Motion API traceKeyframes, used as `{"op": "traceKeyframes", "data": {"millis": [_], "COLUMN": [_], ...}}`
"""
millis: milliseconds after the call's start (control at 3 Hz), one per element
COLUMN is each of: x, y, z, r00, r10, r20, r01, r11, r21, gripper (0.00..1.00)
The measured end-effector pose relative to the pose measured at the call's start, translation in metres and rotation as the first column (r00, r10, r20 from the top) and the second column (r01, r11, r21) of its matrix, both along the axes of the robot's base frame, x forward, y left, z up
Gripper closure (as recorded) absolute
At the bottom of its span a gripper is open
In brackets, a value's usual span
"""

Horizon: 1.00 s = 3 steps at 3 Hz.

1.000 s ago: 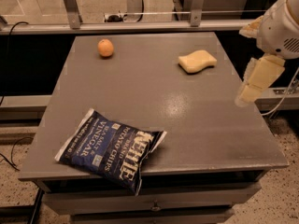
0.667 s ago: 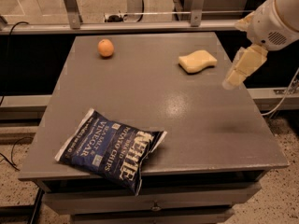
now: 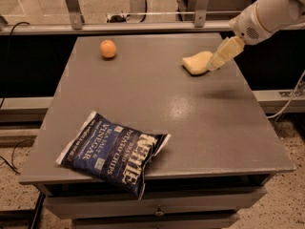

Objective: Move sponge near blue chip bag

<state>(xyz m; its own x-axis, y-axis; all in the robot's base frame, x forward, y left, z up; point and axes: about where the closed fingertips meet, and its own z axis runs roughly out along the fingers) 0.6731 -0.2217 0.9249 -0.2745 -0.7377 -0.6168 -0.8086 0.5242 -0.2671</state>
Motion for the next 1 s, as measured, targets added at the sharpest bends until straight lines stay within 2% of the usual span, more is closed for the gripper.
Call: {"op": "traceKeyframes", "data": {"millis": [333,667,1000], "x": [0.041,0.066,0.08], "y": [-0.006,-0.01,-0.003], "z": [-0.029,-0.059,-0.082], "r00": [0.9963,0.988,0.9831], "r10": [-0.075,-0.12,-0.108], "r20": [-0.042,-0.098,-0.148], "r01": [0.078,0.133,0.134], "r11": [0.994,0.981,0.974], "r21": [0.082,0.142,0.184], "gripper": [0.0,0.0,0.0]}}
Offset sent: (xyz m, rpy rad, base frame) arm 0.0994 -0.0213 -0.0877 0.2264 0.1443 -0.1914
